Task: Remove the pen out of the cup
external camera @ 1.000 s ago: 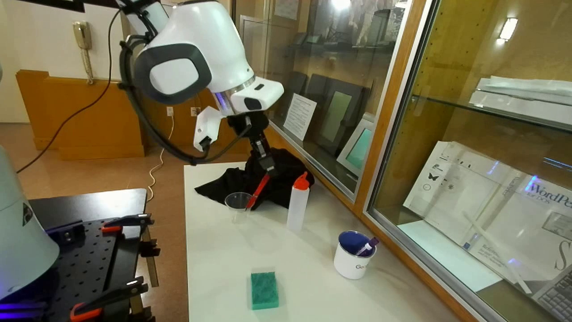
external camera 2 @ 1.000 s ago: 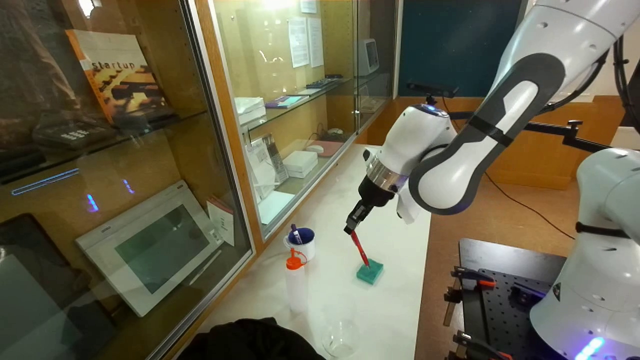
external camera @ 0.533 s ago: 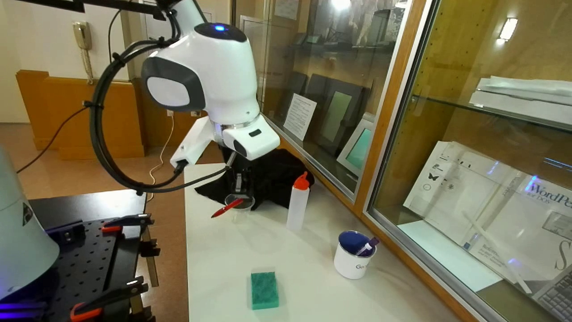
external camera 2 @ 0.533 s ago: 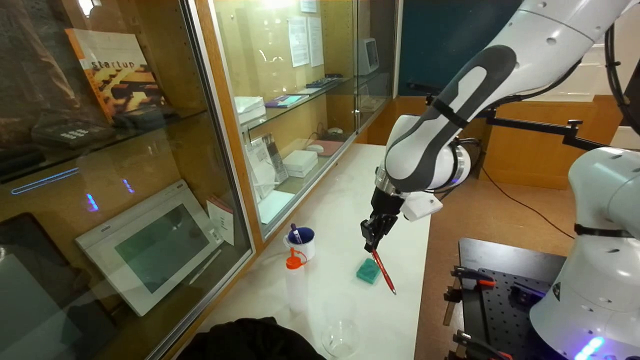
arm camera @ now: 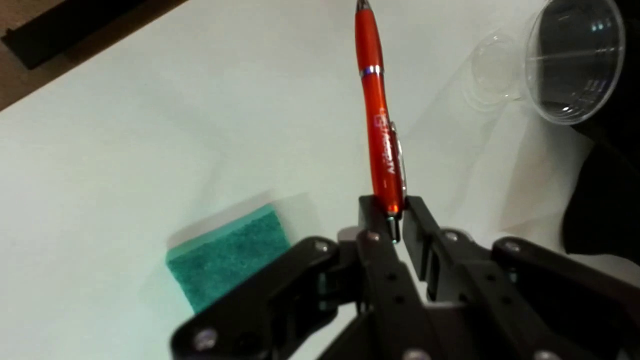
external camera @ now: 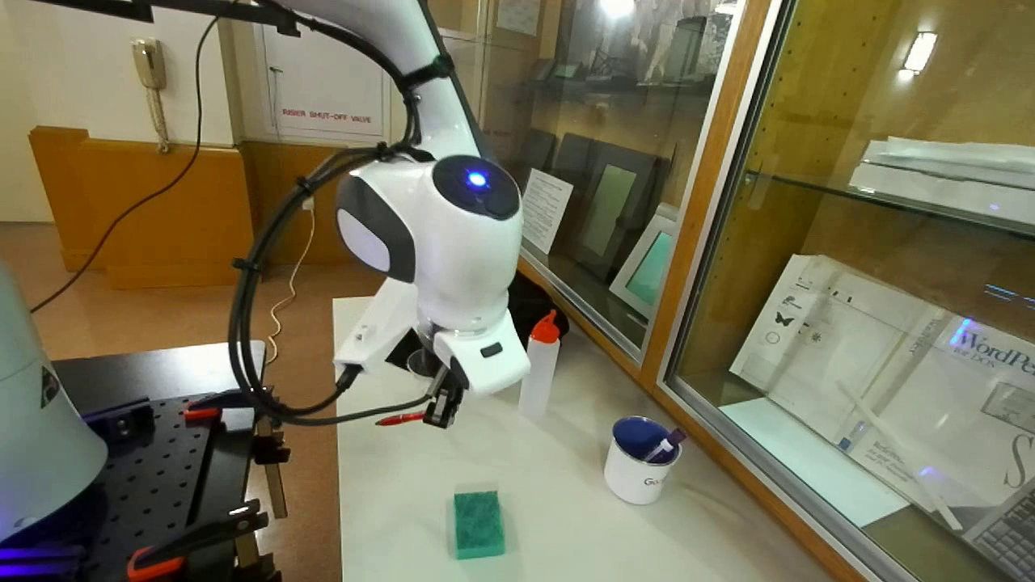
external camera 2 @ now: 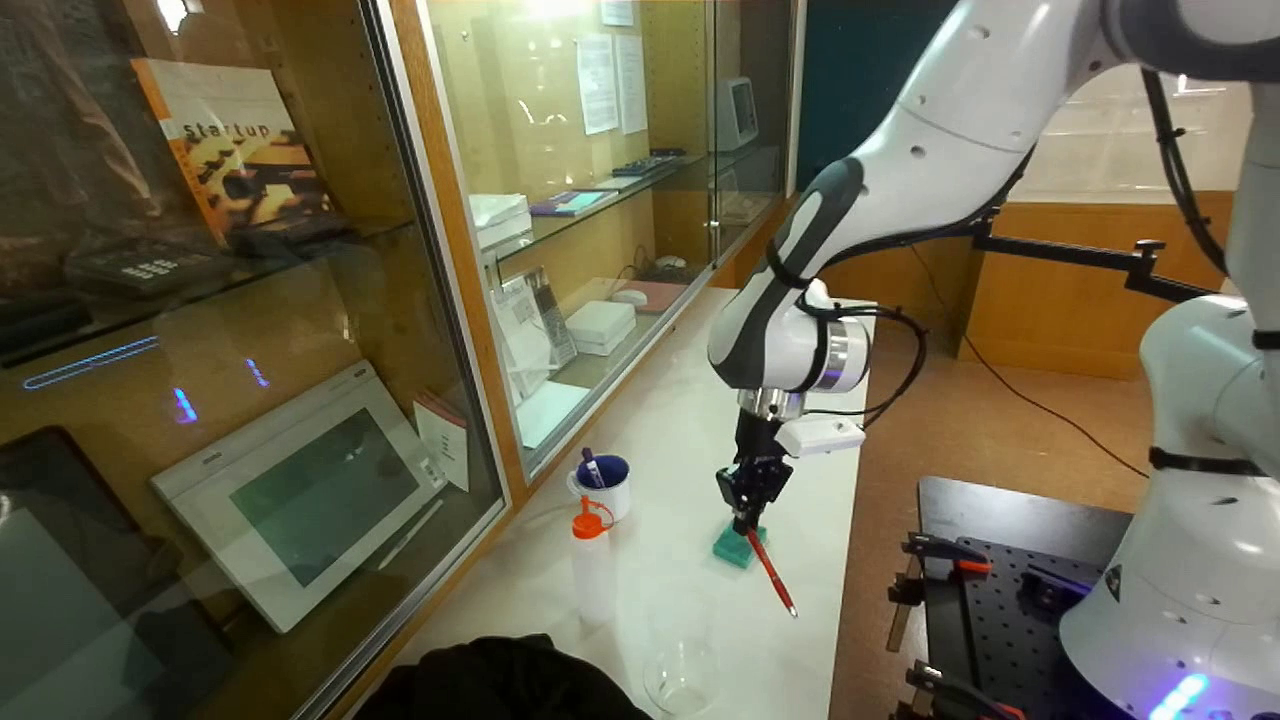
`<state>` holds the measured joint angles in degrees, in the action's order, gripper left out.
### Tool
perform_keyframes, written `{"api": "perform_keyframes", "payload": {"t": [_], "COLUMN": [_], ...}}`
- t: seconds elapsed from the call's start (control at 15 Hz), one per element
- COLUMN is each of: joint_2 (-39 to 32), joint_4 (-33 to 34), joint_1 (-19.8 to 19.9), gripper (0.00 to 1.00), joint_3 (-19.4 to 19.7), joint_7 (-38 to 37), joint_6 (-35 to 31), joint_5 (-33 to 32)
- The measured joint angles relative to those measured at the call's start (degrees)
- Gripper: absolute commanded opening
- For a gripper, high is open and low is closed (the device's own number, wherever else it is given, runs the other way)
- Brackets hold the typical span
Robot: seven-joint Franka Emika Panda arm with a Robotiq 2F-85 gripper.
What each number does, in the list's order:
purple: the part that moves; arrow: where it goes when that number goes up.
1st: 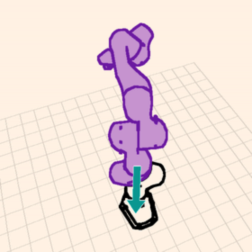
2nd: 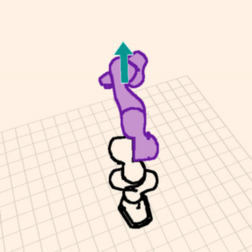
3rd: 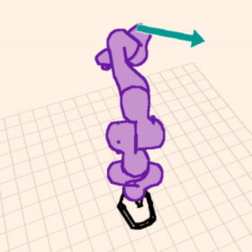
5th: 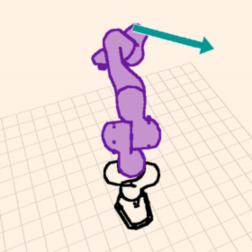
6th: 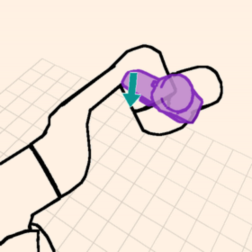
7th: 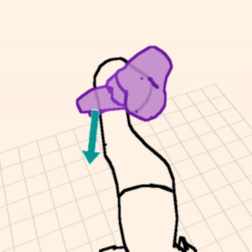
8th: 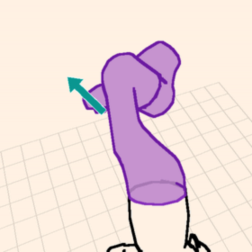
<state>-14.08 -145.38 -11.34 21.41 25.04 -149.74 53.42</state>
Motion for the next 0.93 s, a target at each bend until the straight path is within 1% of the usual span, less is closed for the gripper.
{"api": "perform_keyframes", "payload": {"t": [0.13, 0.2, 0.27, 0.33, 0.4, 0.47, 0.6, 0.67, 0.8, 0.87, 0.93], "joint_2": [-5.97, -8.76, -11.17, -13.49, -15.57, -17.38, -19.6, -19.84, -18.68, -17.17, -14.99], "joint_4": [3.71, 5.58, 7.38, 9.25, 11.03, 12.67, 14.92, 15.29, 14.8, 13.81, 12.25], "joint_1": [0.67, 2.6, 5.65, 8.5, 10.96, 12.88, 15.17, 15.59, 15.44, 15.09, 14.65], "gripper": [0.04, 0.04, 0.04, 0.41, 0.43, 0.47, 0.62, 0.71, 0.84, 0.93, 0.99], "joint_3": [-0.76, -2.92, -6.25, -9.23, -11.58, -13.39, -15.73, -16.32, -16.82, -16.9, -16.92], "joint_7": [0.26, 0.2, -0.02, -0.17, -0.33, -0.67, -1.74, -2.93, -6.02, -7.9, -10.05], "joint_6": [0.87, 0.78, 0.56, 0.4, 0.3, 0.23, -0.03, -0.46, -2.2, -3.52, -4.94], "joint_5": [0.38, 0.04, -0.6, -1.37, -2.33, -3.66, -6.53, -8.37, -12.55, -14.99, -17.65]}}
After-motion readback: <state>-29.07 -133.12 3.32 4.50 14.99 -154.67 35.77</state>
